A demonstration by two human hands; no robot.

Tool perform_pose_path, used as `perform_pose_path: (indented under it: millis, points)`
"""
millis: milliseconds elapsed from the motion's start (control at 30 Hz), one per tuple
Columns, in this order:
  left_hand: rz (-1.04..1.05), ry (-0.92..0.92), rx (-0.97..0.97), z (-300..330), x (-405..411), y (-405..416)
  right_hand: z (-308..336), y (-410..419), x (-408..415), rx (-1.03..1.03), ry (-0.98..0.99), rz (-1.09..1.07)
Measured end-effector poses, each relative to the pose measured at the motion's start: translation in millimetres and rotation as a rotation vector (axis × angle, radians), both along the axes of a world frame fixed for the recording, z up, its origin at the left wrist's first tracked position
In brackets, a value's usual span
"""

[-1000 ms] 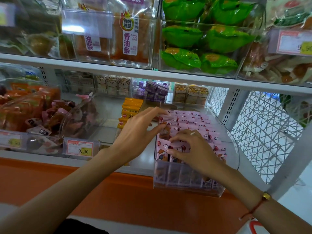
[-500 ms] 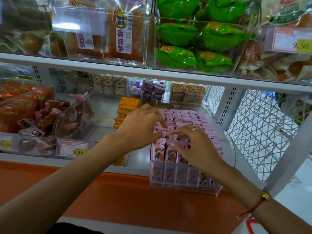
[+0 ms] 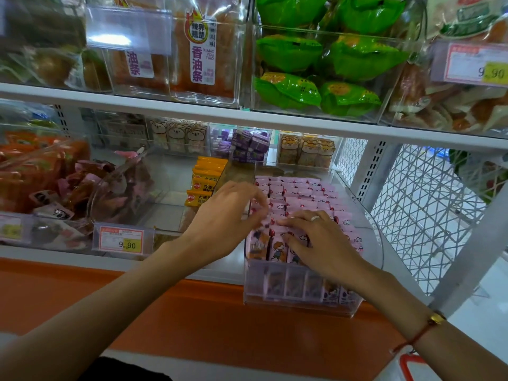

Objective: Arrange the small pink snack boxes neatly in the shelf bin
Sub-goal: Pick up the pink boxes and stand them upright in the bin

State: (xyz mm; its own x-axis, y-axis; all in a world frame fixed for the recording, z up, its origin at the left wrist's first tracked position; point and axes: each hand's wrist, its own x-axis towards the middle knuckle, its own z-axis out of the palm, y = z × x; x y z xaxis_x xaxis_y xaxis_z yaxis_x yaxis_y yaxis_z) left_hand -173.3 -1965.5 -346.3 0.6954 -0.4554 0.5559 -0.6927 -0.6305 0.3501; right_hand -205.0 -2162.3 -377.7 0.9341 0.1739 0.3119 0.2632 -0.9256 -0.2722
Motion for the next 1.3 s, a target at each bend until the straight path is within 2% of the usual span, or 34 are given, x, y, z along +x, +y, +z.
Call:
perform_pose_path:
  millis: [133,200,267,333,433,500,600,767,867,1000,1133,1200,1300]
  points:
    - [-0.065,0.175,-0.436,14,-11,1,3,0,-2,-0.014,0.025,-0.006]
    - [-0.115,0.168,-0.577,20,-18,0,7,2,-4,-0.016,0.046,-0.004]
    - [-0.151,0.134,-0.7,26,-25,0,15,7,-8,0.038,-0.029,-0.006]
    - [-0.183,0.104,-0.795,31,-29,0,28,15,-15,0.253,-0.124,0.0]
    - [-0.179,0.141,-0.845,33,-30,0,47,30,-27,0.746,0.019,0.179]
    - [-0.184,0.224,-0.883,29,-29,-1,50,37,-30,0.797,0.072,0.277]
    - [-0.223,0.391,-0.97,24,-26,0,50,38,-28,0.843,0.075,0.243]
    - [-0.221,0.442,-0.95,18,-24,-2,45,33,-23,1.008,0.211,0.193]
    - [-0.178,0.368,-0.851,15,-25,-3,41,34,-20,1.217,0.297,0.129]
    - [-0.156,0.337,-0.712,11,-30,-6,44,35,-22,1.419,0.294,0.11]
    - [-0.107,0.213,-0.49,5,-35,-9,46,36,-23,1.436,0.221,0.11]
    - [-0.096,0.186,-0.489,3,-34,-9,47,37,-24,1.418,0.209,0.116]
    - [-0.128,0.262,-0.55,5,-31,-8,48,33,-24,1.402,0.24,0.151]
